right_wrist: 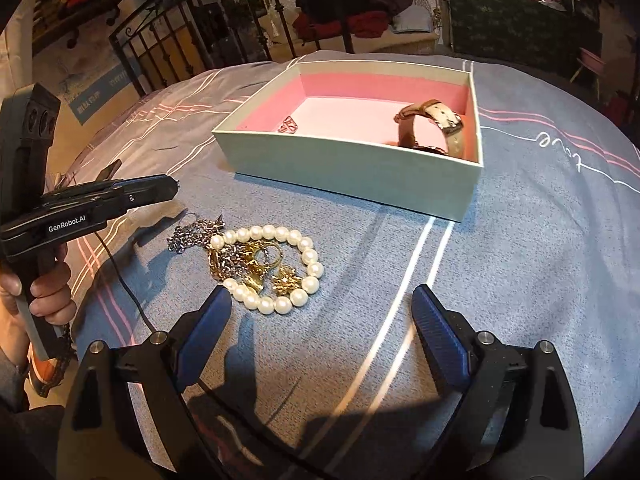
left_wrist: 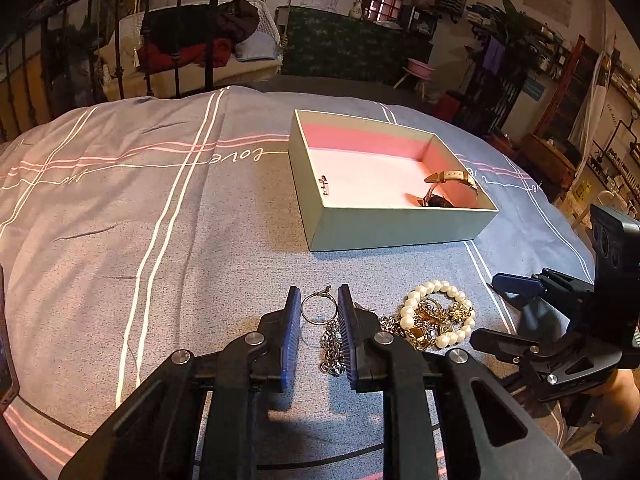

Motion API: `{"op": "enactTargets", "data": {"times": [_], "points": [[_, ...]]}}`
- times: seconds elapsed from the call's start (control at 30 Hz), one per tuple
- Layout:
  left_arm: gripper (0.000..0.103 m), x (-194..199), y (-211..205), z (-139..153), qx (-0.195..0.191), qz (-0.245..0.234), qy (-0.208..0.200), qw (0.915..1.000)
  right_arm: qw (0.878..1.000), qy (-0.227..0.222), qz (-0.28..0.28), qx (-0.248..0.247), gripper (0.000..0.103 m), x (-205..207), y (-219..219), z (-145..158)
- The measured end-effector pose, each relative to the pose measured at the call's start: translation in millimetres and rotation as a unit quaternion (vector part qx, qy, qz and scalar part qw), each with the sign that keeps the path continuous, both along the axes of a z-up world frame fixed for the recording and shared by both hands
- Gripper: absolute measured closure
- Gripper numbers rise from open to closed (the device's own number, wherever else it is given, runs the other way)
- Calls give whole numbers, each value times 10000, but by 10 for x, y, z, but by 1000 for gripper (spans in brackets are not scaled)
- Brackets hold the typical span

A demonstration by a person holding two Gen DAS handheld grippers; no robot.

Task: Organize jewelry
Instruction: 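Grasp a silver ring from the chain pile with the left tool, then grasp the gold star pendant beside the pearl bracelet with the right tool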

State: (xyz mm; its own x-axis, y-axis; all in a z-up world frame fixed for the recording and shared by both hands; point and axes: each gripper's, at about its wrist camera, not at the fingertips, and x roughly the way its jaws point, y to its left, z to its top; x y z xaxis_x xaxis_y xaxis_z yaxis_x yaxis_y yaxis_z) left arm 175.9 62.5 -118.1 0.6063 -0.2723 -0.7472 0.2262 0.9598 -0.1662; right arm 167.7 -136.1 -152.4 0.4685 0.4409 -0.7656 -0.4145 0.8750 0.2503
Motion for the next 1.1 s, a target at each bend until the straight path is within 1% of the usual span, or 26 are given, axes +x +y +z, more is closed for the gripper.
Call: {"op": "enactTargets", "data": {"times": [0.03, 0.07, 0.17, 0.27, 0.33, 0.4, 0.47, 0.5, 0.53, 0.57, 0.63, 0.7, 0.73, 0.77, 0.8, 0.83, 0.87, 0.9, 0.97, 1.0, 1.1], "points": [[84, -9, -3, -2, 7, 7, 9, 10000, 9997, 37, 213, -100, 12, 47, 135, -14], [84, -16, -6, -8, -5, 10, 26, 10000, 9997, 37, 213, -100, 12, 47, 135, -14], [84, -33, -23, -43, -37, 31, 101, 9999, 9984, 45, 496, -252, 12, 99, 333, -35], [84, -40, -16, -78, -38, 35, 155, 9999, 9960, 3, 715, -527, 12, 130, 487, -53], [84, -55, -19, -84, -39, 36, 154, 9999, 9957, -35, 730, -571, 12, 117, 503, -39], [84, -71, -9, -85, -46, 48, 142, 9999, 9975, -144, 561, -399, 12, 84, 421, 15], [84, -78, 0, -93, -58, 61, 156, 9998, 9985, -219, 447, -215, 20, 50, 315, 74], [84, -75, 4, -100, -55, 76, 169, 9998, 9985, -247, 458, -149, 28, 25, 284, 100], [84, -65, 5, -108, -56, 85, 186, 9998, 9983, -248, 511, -103, 34, -1, 271, 116], [84, -61, 8, -119, -62, 101, 205, 9997, 9979, -242, 590, -84, 36, -25, 274, 122], [84, -43, 21, -141, -123, 121, 260, 9995, 9964, -260, 805, -96, 46, -67, 317, 117], [84, -39, 24, -152, -158, 134, 285, 9994, 9941, -259, 1028, -208, 49, -100, 404, 86], [84, -39, 23, -155, -164, 125, 295, 9994, 9921, -354, 1122, -425, 49, -118, 478, 52], [84, -41, 21, -155, -164, 118, 296, 9994, 9921, -354, 1122, -425, 49, -118, 478, 52], [84, -42, 22, -155, -164, 120, 297, 9994, 9912, -386, 1141, -540, 50, -119, 501, 30], [84, -44, 23, -155, -176, 119, 310, 9993, 9906, -412, 1125, -666, 58, -115, 513, 8], [84, -29, 41, -161, -195, 125, 330, 9992, 9904, -404, 1114, -708, 64, -107, 510, -8], [84, -29, 50, -165, -219, 139, 346, 9991, 9908, -360, 1149, -624, 74, -103, 496, -14], [84, -29, 58, -168, -240, 150, 356, 9990, 9908, -365, 1164, -592, 75, -117, 482, -7], [84, -27, 60, -170, -228, 155, 357, 9990, 9906, -370, 1174, -590, 79, -128, 480, -5], [84, -42, 51, -167, -222, 146, 345, 9991, 9912, -386, 1154, -522, 79, -167, 440, 28]]}}
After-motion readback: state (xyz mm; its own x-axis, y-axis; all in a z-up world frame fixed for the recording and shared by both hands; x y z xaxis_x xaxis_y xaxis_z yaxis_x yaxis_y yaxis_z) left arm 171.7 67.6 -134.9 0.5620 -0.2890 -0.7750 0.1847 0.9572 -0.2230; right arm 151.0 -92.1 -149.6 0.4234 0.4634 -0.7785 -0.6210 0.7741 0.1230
